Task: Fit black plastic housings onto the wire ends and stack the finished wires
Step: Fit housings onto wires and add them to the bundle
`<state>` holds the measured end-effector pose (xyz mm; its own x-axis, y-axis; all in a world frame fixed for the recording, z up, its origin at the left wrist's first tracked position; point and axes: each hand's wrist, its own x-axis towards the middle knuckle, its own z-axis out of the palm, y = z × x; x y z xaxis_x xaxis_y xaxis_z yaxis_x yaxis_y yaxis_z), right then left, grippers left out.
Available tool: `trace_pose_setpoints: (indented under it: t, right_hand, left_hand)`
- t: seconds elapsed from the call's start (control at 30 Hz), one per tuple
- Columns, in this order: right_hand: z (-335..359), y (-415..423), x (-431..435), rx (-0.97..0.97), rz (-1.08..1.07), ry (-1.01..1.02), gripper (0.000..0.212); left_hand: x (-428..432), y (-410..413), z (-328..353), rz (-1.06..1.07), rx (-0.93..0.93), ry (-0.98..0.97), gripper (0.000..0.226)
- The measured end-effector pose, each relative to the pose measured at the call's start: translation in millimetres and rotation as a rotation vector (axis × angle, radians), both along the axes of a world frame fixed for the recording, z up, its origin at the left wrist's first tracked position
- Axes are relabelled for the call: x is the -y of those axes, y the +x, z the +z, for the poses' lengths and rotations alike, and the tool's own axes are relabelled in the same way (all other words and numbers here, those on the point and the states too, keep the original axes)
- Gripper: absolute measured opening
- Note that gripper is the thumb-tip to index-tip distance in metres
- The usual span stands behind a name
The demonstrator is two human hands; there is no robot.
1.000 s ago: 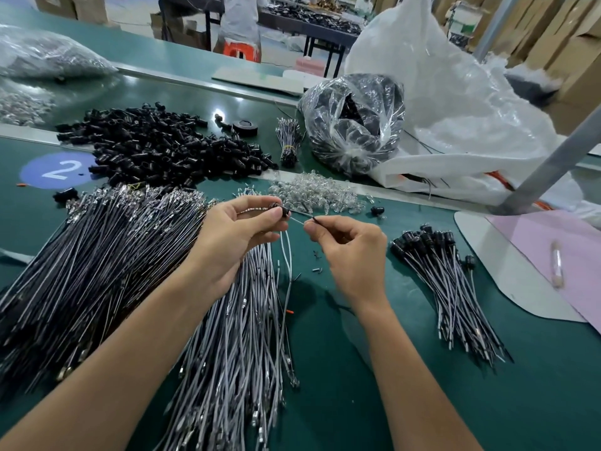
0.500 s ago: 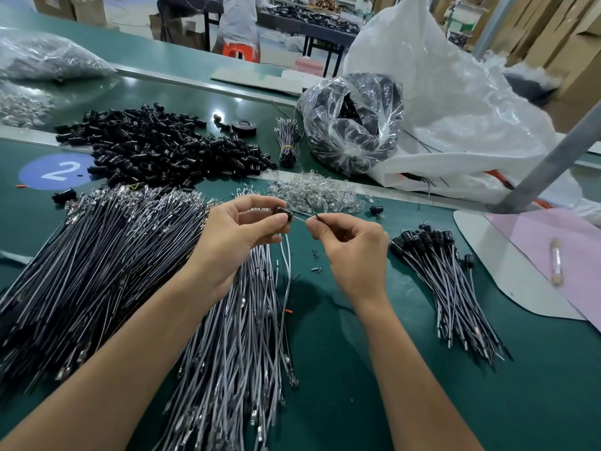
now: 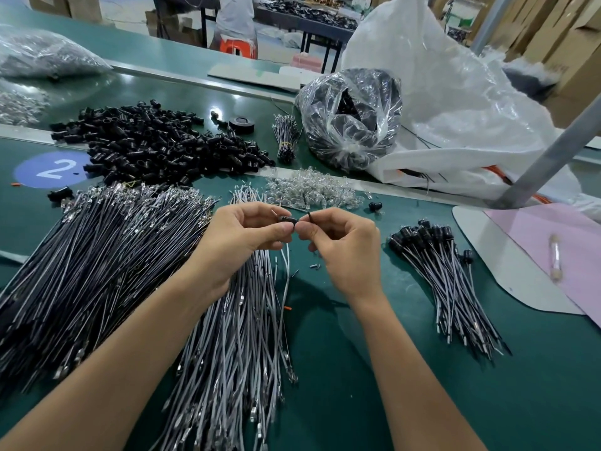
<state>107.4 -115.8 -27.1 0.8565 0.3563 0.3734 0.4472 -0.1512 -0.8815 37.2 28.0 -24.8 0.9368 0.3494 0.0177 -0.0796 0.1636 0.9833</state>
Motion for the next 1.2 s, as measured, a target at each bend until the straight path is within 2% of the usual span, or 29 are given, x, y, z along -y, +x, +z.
trace_pose_setpoints:
  t: [0.13,0.2,0.33,0.4,0.57,0.77,1.2]
  right_hand:
    - [0.8,1.8,2.2,-0.031,-0.003,0.015,0.015]
    - [0.9,-0.3,1.1,-0.009,-0.004,0.001,0.013]
    - [1.6,-2.5,1.2,0.193,-0.137,0.039,0.005]
    - [2.9,-0.8,3.4,0.257,-0.185,0.057,0.007]
    - [-1.0,-5.3,-0.7,0.443,-0.125,-0.143,0.012]
    - [-5.1,-6.5,-2.7,0.425,-0.125,-0.248,0.008]
    - [-6.8,-5.6,-4.3,0.358,-0.167,-0.194,0.003]
  left_hand:
    - [-1.6,1.0,2.7,-0.011,-0.017,-0.143,0.020]
    - [-2.2,1.3,2.9,0.026,-0.018,-0.153,0.018]
    - [-2.2,1.2,2.1,0.132,-0.016,-0.161,0.010]
    - [-3.5,0.9,2.5,0.183,-0.012,-0.180,0.011]
    - [-5.7,0.4,2.9,0.250,0.021,-0.252,0.011]
    - [-4.5,1.9,1.8,0.211,0.022,-0.237,0.010]
    - [-4.9,2.2,0.6,0.196,0.050,-0.244,0.010]
